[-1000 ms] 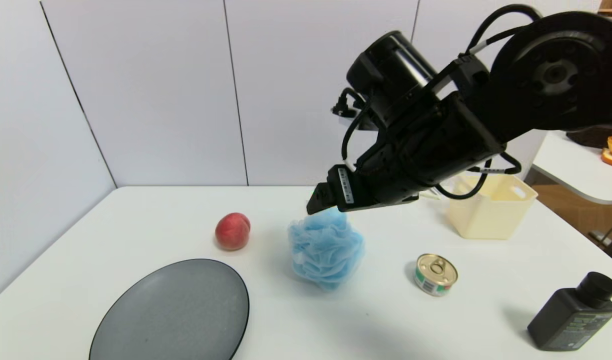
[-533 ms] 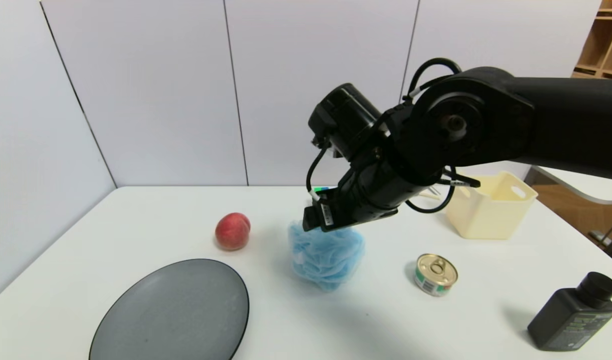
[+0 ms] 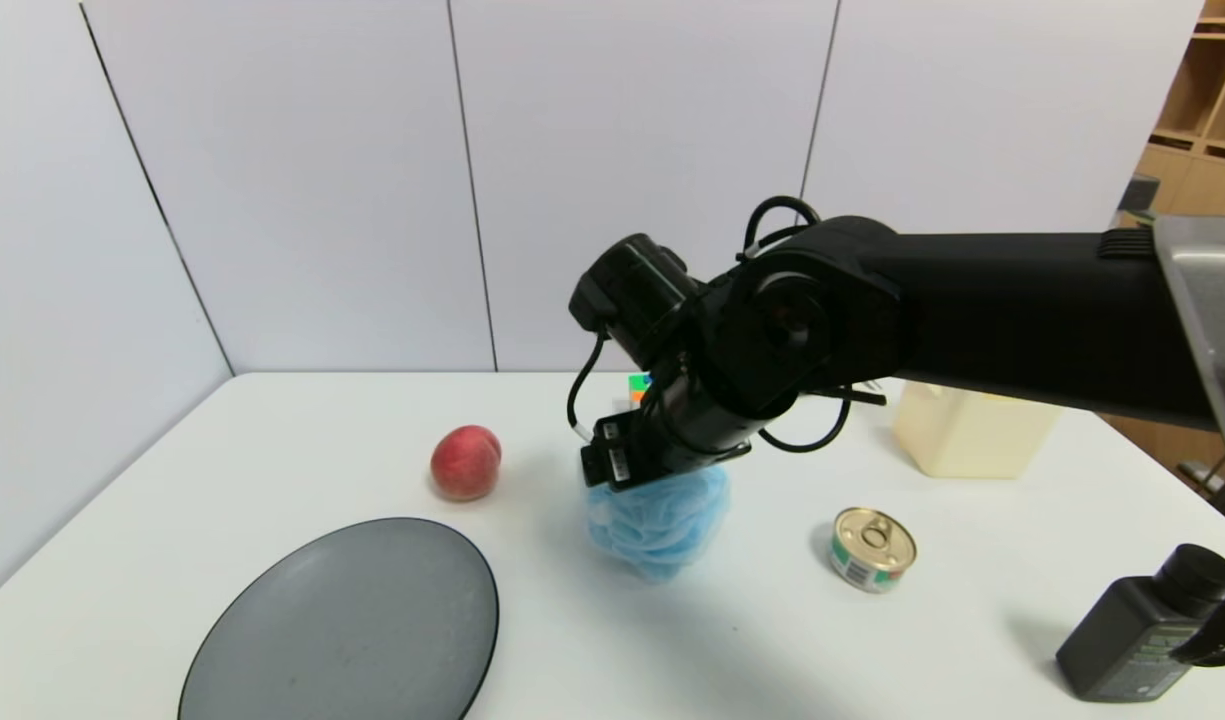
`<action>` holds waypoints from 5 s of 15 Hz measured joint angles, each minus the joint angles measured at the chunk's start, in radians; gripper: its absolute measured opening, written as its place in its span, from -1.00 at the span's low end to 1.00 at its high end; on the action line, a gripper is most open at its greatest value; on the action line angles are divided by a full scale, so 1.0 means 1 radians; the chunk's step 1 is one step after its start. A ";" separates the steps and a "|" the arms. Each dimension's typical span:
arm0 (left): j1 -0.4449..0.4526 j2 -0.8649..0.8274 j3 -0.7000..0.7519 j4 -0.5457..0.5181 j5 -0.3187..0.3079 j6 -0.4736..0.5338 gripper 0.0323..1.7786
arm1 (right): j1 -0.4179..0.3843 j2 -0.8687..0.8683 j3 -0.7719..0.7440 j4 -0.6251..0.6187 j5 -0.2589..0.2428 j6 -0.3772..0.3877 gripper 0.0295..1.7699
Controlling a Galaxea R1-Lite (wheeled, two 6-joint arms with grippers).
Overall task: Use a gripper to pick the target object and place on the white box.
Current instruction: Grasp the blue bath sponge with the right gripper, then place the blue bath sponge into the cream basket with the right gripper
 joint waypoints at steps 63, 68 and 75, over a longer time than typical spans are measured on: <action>0.000 0.000 0.000 0.000 0.000 0.001 0.90 | -0.776 -0.241 0.161 -0.311 -0.154 -0.403 -0.24; 0.000 0.000 0.000 0.000 0.000 0.000 0.90 | -0.814 -0.246 0.214 -0.314 -0.094 -0.407 -0.24; 0.000 0.000 0.000 0.000 0.000 0.001 0.90 | -0.823 -0.253 0.251 -0.313 -0.089 -0.398 -0.24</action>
